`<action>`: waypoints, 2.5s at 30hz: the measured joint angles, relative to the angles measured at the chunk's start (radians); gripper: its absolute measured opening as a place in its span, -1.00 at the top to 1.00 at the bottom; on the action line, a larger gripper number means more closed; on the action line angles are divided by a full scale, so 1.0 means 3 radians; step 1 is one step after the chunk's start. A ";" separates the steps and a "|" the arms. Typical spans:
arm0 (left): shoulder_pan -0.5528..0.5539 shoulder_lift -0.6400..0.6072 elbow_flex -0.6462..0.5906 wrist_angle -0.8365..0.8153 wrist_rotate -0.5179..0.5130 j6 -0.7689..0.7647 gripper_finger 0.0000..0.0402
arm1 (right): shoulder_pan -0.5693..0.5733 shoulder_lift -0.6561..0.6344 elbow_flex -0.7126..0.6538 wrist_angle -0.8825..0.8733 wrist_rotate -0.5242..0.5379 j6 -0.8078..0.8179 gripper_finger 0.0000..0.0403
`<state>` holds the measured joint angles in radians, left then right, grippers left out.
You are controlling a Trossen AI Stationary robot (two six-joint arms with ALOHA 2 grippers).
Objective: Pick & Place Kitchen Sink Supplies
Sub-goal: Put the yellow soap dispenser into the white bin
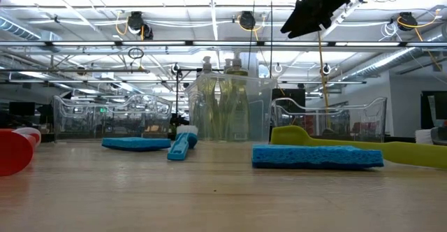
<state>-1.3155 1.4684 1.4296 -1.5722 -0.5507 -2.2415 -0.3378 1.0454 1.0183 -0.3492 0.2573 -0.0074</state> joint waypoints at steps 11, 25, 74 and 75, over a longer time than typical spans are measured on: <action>0.0038 -0.0070 -0.0246 0.0005 0.0012 0.0097 0.07 | 0.0000 0.0000 0.0000 0.0001 -0.0001 0.0010 -0.38; 0.0052 -0.0600 -0.0339 0.0007 -0.0076 0.0565 0.07 | 0.0000 0.0000 0.0000 0.0002 -0.0001 0.0075 -0.38; 0.0197 -0.0800 -0.0881 0.0005 -0.0613 0.0989 0.07 | 0.0000 0.0000 0.0000 0.0112 -0.0001 0.0100 -0.39; 0.0197 -0.0800 -0.0908 0.0004 -0.0613 0.0979 0.07 | 0.0000 0.0000 0.0000 0.0112 0.0000 0.0101 -0.38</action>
<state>-1.2564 1.2283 1.1572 -1.5710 -0.7347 -1.9479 -0.3378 1.0454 1.0183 -0.3157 0.2573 0.0229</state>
